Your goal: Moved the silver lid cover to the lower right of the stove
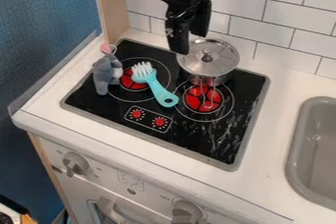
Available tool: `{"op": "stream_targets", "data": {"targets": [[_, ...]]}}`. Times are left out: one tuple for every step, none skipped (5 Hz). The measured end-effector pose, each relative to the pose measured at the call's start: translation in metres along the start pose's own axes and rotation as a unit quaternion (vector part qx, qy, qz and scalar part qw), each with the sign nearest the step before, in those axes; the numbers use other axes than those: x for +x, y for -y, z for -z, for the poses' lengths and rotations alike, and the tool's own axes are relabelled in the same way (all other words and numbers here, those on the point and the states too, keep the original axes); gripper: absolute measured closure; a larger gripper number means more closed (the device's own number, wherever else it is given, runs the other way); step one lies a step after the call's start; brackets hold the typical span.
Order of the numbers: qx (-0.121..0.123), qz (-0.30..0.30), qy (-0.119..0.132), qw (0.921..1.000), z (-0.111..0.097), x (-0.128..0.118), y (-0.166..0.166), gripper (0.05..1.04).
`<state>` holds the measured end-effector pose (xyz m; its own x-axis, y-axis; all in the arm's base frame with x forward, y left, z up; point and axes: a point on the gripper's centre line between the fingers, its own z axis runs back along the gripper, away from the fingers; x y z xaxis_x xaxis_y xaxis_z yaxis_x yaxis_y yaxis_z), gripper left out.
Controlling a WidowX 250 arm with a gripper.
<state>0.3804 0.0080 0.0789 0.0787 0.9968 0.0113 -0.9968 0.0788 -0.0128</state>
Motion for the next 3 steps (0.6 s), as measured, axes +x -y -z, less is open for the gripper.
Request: {"op": "stream_targets", "data": {"targets": [[0.014, 0.002, 0.005, 0.9999, 0.016, -0.001, 0.007, 0.083], [0.022, 0.007, 0.011, 0.9997, 0.026, -0.002, 0.014, 0.083], [0.019, 0.015, 0.011, 0.9996, 0.030, -0.004, 0.023, 0.083]]}}
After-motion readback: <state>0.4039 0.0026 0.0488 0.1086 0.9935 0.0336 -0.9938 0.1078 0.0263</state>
